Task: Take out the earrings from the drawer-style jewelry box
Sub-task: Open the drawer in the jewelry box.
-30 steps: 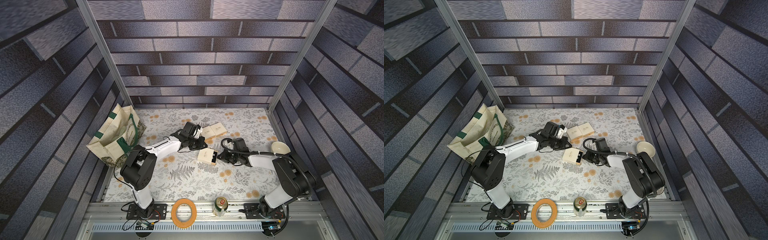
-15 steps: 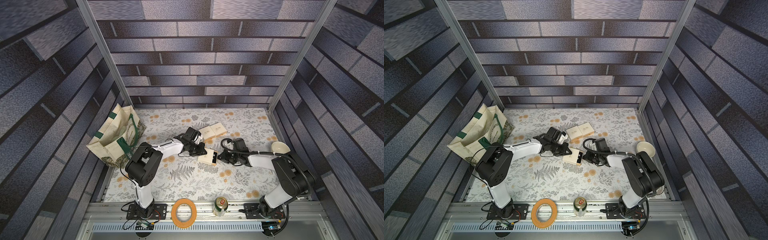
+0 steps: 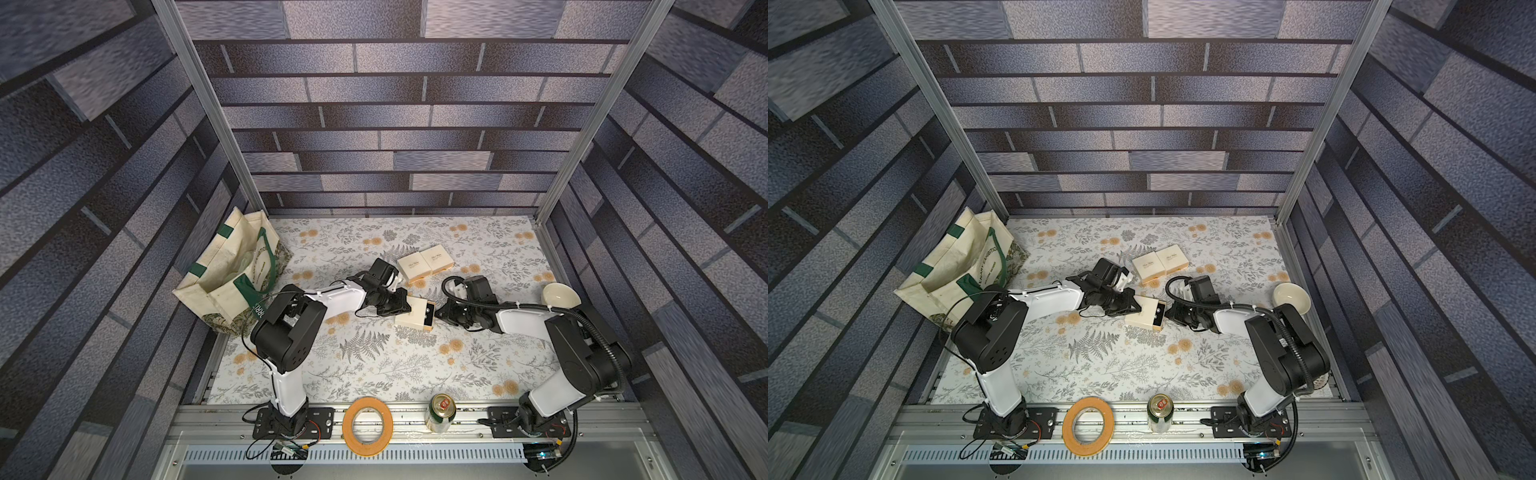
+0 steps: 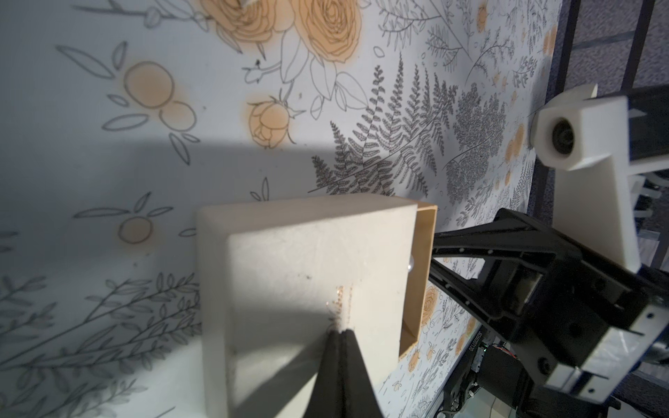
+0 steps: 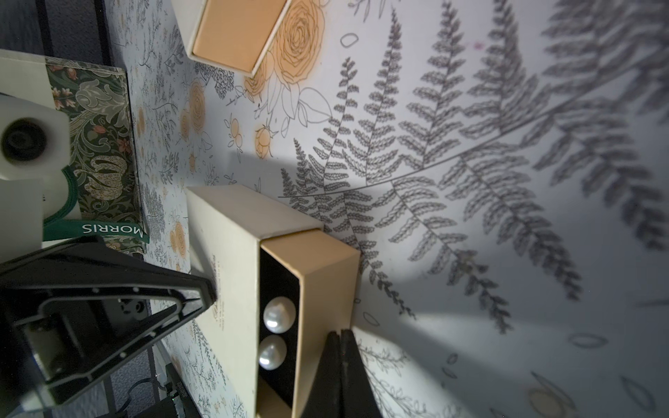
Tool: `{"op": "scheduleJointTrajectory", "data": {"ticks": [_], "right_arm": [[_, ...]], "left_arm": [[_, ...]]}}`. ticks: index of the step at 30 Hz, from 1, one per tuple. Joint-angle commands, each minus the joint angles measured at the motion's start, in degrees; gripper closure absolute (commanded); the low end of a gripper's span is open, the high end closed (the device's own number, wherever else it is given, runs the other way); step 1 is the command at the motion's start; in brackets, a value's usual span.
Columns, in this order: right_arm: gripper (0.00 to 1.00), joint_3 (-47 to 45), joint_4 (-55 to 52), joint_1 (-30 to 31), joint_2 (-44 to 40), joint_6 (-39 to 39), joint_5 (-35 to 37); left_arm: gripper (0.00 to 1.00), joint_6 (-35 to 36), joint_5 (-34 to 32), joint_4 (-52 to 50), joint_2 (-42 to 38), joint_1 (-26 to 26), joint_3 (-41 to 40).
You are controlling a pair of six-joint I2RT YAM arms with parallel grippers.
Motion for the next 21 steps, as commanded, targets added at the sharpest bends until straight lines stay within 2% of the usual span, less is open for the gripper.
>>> {"op": "scheduleJointTrajectory", "data": {"ticks": [1,14,21], "right_arm": [[1.00,0.4,-4.6,-0.6,-1.0,-1.3,3.8],[1.00,-1.2,-8.5,-3.1,-4.5,-3.1,6.3],[1.00,-1.8,-8.6,-3.4,-4.9,-4.2,4.4]], "left_arm": [[1.00,-0.8,-4.6,-2.1,3.2,1.1,-2.7],[1.00,-1.0,-5.7,-1.6,3.3,2.0,-4.4],[1.00,-1.2,-5.5,-1.5,3.9,1.9,-4.2]]}}
